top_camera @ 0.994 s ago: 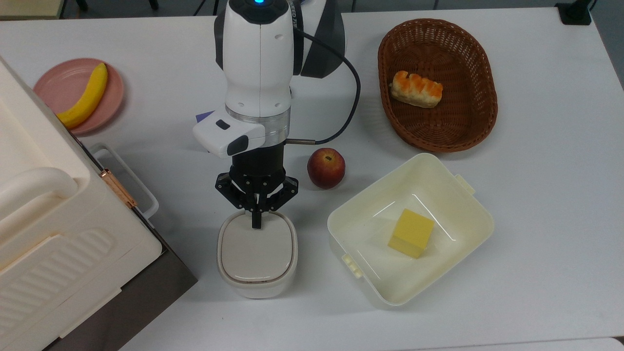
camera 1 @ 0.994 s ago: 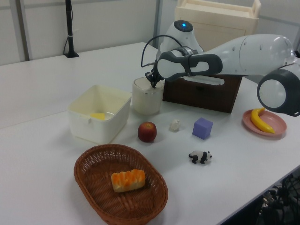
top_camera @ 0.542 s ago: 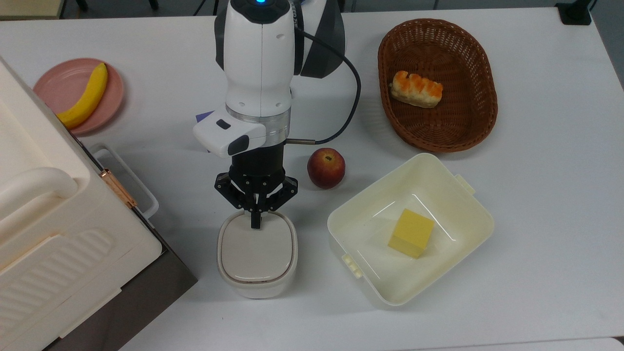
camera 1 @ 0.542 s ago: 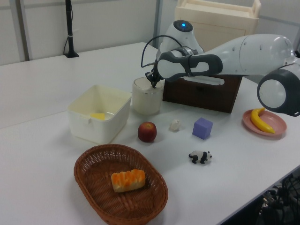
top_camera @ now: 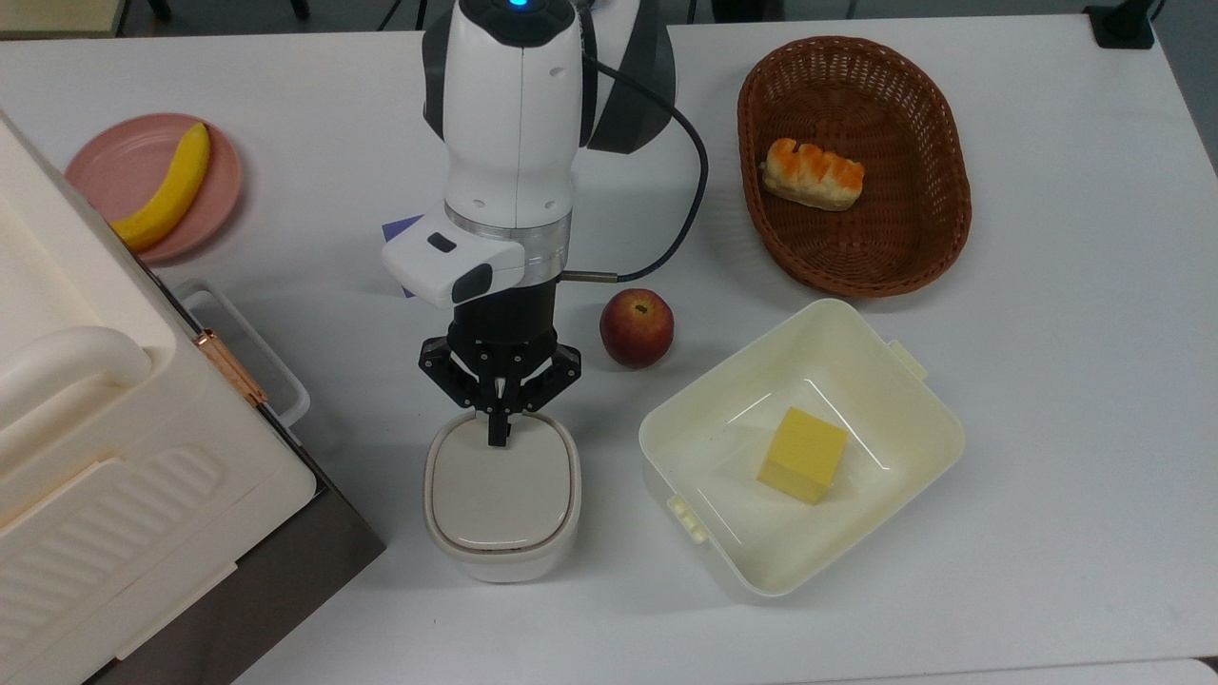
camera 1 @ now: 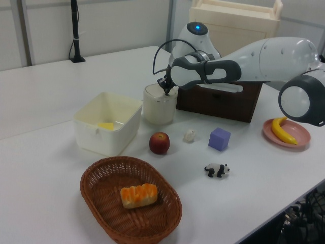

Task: Open the trash can
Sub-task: 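Lift the trash can lid upward with the gripper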

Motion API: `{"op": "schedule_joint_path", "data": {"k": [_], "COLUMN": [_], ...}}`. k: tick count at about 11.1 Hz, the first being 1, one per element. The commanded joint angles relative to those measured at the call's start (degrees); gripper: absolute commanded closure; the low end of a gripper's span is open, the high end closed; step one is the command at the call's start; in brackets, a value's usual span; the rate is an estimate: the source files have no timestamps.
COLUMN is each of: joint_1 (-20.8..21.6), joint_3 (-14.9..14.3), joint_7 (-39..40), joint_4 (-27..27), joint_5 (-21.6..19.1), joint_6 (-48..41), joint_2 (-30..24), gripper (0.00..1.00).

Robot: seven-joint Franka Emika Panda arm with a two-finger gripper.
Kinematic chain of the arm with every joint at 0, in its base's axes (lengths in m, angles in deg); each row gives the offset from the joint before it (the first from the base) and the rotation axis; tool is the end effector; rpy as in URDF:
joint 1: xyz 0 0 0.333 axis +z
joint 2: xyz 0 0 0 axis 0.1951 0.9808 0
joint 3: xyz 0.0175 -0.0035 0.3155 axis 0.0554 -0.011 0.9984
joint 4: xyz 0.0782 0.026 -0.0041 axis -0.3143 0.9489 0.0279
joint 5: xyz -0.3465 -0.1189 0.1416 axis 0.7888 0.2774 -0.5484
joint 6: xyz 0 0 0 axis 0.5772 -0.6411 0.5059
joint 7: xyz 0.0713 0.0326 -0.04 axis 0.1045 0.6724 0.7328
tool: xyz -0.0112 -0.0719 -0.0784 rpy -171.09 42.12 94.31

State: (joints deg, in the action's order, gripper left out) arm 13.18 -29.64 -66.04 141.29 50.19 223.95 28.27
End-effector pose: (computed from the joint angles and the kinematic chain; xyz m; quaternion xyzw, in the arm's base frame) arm 0.7486 0.0255 0.4311 0.9668 0.0046 0.2495 0.0545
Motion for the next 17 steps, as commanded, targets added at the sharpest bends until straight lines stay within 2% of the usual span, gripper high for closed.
{"op": "schedule_joint_path", "data": {"k": [1,12,17], "joint_1": [1.06,1.06,1.94], "joint_3": [-0.77,-0.68,-0.68], "joint_7": [-0.67,-0.67,-0.84], "joint_4": [3.15,4.82,4.47], "joint_5": [1.52,3.98,5.57], "joint_6": [1.42,1.59,1.59], "joint_2": [-2.16,-2.51,-0.76], "gripper": [1.0,1.0,1.0]}}
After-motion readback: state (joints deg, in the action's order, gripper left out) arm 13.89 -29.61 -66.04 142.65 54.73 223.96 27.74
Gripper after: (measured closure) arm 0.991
